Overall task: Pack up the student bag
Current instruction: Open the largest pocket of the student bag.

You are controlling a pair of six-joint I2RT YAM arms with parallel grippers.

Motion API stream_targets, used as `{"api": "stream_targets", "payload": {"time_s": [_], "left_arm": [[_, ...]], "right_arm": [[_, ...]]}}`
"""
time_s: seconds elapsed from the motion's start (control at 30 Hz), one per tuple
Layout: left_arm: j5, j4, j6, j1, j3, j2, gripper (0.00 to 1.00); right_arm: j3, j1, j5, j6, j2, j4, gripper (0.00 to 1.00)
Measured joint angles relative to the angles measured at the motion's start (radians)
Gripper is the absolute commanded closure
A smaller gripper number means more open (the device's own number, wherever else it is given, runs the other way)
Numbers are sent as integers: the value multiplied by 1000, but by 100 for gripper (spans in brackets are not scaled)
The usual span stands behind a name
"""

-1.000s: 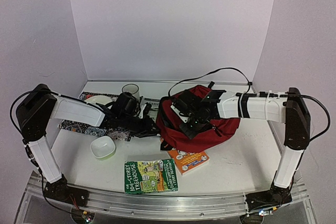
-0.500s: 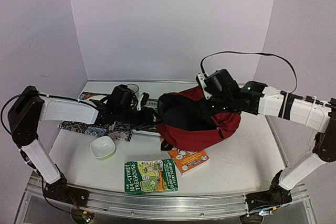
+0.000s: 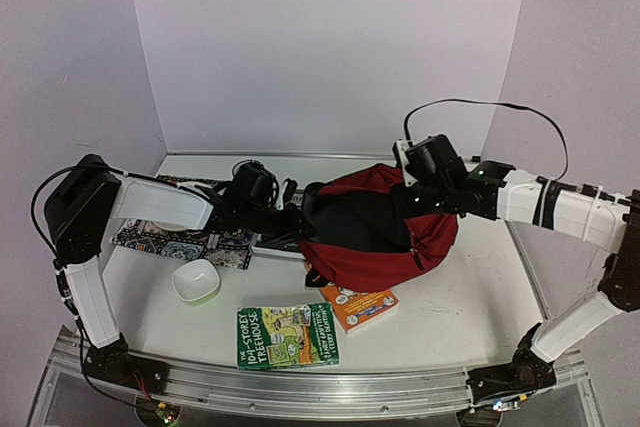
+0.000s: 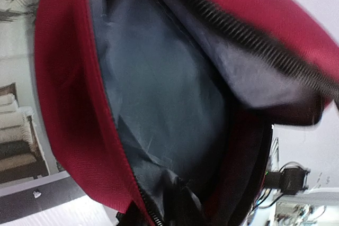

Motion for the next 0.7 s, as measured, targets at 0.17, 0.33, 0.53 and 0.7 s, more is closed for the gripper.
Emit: {"api": "stream_targets", "payload": {"time_s": [0.17,0.33,0.53,0.7], "left_arm": [[27,-2,17,-11,7,0,100],[64,1,21,-43,18,0,100],[93,26,32,-101,28,0,100],[79,25,45,-119,25,0,90]], "right_arm": [[-20,-173,-26,55,-58,5,100],[-35,-327,-38,129,-98,0,100],[-69,-490,-98,189,-51,-27,100],[-75,-526,-139,183,37,-26,95]]}}
